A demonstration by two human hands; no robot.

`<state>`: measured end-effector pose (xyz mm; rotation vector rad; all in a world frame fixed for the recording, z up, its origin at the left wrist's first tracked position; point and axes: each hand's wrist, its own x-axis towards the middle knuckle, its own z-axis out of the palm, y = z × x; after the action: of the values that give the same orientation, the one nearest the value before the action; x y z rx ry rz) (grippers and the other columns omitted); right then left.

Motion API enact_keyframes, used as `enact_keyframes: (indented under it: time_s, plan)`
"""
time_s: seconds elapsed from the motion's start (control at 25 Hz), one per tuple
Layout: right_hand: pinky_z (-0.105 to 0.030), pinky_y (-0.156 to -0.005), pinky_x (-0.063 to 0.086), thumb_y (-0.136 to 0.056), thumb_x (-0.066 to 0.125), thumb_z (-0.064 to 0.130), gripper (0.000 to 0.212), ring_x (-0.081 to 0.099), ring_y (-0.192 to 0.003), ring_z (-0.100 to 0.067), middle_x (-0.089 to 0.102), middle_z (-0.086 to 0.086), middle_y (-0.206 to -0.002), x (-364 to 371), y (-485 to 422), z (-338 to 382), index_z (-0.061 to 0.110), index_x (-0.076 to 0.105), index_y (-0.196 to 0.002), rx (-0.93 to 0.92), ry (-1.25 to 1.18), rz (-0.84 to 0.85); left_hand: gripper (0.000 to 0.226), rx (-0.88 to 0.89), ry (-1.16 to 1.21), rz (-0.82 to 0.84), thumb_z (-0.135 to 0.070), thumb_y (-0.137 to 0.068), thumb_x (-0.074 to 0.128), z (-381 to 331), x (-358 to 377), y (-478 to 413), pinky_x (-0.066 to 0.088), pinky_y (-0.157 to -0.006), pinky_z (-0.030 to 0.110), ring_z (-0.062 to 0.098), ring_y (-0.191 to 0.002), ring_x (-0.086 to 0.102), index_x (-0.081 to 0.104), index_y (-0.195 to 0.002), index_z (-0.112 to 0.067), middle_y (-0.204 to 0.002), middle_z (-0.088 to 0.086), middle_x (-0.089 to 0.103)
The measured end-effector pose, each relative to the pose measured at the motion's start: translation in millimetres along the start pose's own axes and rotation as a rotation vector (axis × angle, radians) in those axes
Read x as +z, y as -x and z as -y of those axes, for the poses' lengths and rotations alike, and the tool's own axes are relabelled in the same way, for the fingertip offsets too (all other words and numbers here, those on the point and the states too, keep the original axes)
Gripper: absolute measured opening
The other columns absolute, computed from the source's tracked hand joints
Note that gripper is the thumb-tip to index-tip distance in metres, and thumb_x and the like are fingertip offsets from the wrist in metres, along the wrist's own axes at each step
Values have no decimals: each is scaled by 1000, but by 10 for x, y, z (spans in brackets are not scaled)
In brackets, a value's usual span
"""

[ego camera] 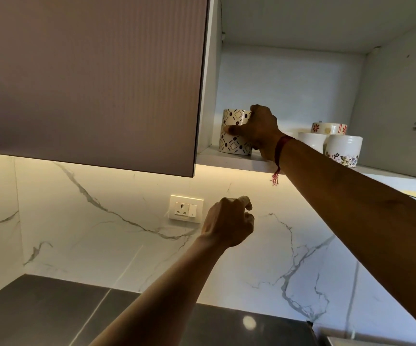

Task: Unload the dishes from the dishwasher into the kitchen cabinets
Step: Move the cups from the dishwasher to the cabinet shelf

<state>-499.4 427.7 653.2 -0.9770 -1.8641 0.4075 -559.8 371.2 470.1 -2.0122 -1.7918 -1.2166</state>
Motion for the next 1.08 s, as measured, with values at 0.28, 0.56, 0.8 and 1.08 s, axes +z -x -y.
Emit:
enact_keyframes:
  time_s: [0.28,0.56,0.8,1.08]
  plan:
    - [-38,-99,45,-74,81,40,85,49,-126,-30,52,-13,-137,-54,132,89,8,39,-141,-170,302,-52,24,47,18,-18,-18,-86,58,33,-54,-4,58,-76,34,22,-82,69,66,-108,-12,-96,6,73]
    - [-42,-101,45,-89,62,27,62,45,-131,-31,44,-14,-146,-214,772,-114,9,40,-144,-593,617,-139,26,74,36,28,-20,-85,59,-105,101,127,57,-74,34,24,-85,66,65,-109,-13,-104,6,69]
    - [-39,-109,34,-94,53,40,59,39,-136,-32,44,-16,-146,-463,1455,-800,6,44,-141,-591,765,-146,25,103,153,90,-19,-84,56,-495,580,480,56,-74,35,24,-85,66,65,-107,-12,-103,5,68]
    - [-39,-112,28,-98,42,46,63,25,-145,-27,29,-10,-156,-1193,2389,-1290,12,30,-149,-360,754,-102,21,157,240,60,-16,-80,58,-1228,764,871,52,-70,30,22,-79,64,66,-99,-13,-94,2,68]
